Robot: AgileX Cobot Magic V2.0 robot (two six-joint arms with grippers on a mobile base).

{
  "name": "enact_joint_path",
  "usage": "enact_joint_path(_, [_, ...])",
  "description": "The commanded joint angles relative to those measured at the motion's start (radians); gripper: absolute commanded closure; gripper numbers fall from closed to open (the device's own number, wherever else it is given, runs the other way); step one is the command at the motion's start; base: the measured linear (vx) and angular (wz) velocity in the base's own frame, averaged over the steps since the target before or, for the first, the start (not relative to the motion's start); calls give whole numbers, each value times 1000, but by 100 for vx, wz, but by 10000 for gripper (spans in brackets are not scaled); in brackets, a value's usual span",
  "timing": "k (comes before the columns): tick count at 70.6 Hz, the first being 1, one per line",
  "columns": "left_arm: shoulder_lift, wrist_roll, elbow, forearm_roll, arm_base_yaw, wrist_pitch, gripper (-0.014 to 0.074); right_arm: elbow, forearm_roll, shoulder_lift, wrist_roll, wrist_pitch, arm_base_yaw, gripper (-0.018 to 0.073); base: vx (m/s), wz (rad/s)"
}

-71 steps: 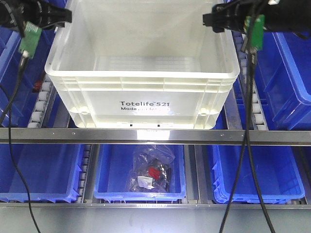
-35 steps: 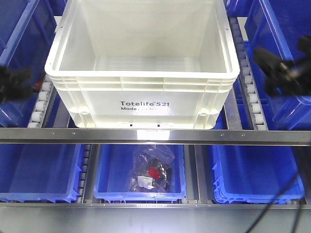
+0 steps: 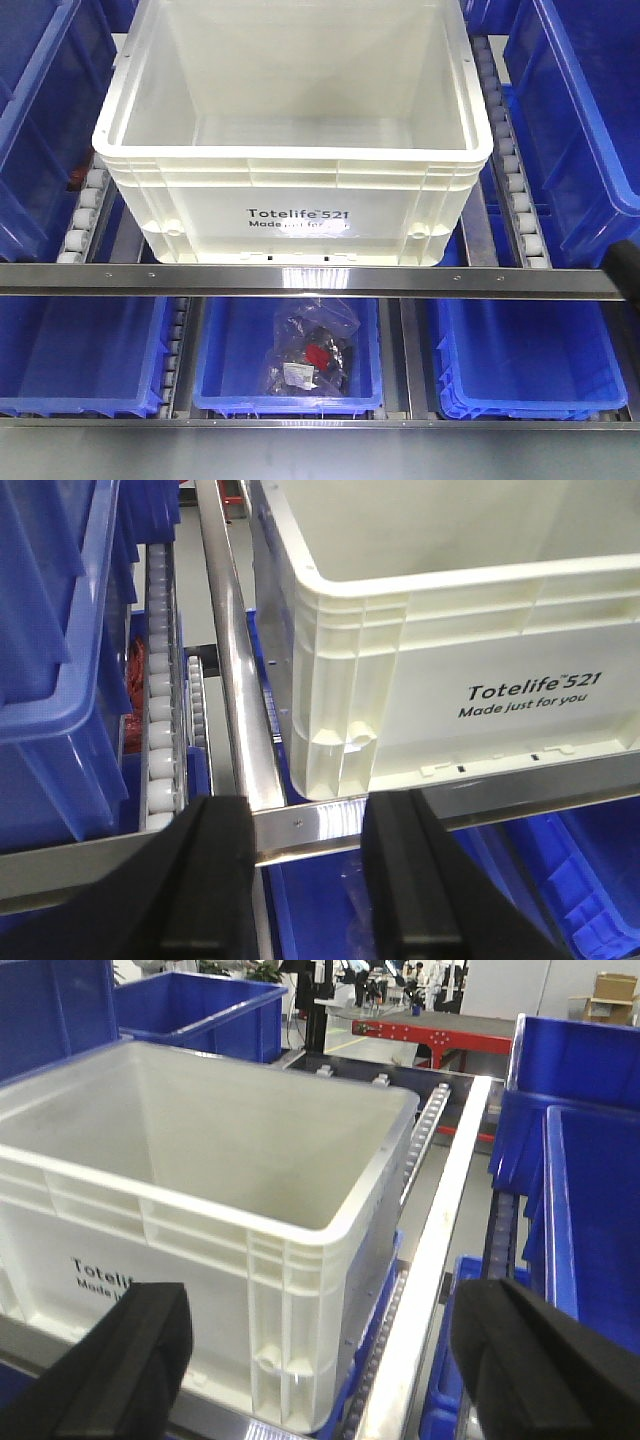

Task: Place moving items into box and shelve

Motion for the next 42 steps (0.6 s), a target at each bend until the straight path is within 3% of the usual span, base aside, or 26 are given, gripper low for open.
enact_joint_path(1, [10,-2,22,-7,-7,-175,209,18,3,26,-33,-158,-2,-19,0,0])
enact_joint_path(10, [22,-2,111,-7,-7,-410,209,107,3,97,-45,-402,-2,-19,0,0])
enact_joint_path(16, [22,-2,146,-7,-7,-521,209,132,3,139,-45,-474,-2,-19,0,0])
enact_joint_path(36, [22,-2,156,-7,-7,-544,211,132,3,173,-44,-476,-2,-16,0,0])
enact_joint_path(42, [22,-2,156,-7,-7,-542,261,132,3,173,-45,-479,-2,47,0,0])
